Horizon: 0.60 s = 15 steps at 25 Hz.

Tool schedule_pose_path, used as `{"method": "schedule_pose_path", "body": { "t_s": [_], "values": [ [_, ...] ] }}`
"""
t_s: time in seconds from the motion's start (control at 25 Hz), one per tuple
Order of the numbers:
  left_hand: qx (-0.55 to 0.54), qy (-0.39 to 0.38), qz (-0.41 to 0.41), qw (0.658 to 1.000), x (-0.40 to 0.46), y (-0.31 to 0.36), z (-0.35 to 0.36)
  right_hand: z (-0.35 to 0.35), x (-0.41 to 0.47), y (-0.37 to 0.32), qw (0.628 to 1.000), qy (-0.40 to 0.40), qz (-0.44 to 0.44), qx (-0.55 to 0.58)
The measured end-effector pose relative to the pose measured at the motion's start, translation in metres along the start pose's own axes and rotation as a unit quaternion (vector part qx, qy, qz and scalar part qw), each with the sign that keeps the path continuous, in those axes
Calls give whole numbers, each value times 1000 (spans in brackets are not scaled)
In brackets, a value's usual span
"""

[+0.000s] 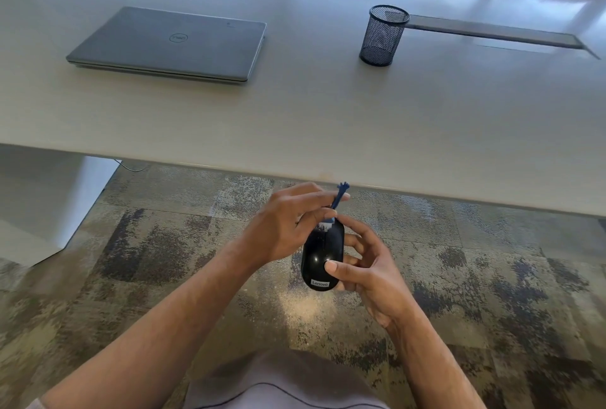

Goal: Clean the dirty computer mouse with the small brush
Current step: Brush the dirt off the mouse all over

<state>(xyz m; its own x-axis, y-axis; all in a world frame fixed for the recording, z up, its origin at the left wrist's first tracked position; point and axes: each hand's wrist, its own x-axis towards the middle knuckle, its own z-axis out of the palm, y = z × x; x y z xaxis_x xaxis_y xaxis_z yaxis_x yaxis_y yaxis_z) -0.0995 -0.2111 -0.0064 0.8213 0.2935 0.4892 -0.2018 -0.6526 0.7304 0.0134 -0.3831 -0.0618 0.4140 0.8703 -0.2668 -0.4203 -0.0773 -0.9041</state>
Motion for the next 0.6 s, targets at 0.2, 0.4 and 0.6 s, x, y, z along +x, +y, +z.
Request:
{"method": "schedule_pose_path", "body": {
  "t_s": [0.2, 0.4, 0.6],
  "values": [
    [26, -4, -14, 1000, 0, -2, -9, 2, 0, -1, 1000, 9, -3, -12],
    [29, 21, -21, 999, 3, 3, -9, 2, -1, -1, 1000, 7, -5, 0],
    [36, 12, 1, 999, 3, 4, 1, 6, 0, 0, 1000, 1, -2, 2]
  ]
}}
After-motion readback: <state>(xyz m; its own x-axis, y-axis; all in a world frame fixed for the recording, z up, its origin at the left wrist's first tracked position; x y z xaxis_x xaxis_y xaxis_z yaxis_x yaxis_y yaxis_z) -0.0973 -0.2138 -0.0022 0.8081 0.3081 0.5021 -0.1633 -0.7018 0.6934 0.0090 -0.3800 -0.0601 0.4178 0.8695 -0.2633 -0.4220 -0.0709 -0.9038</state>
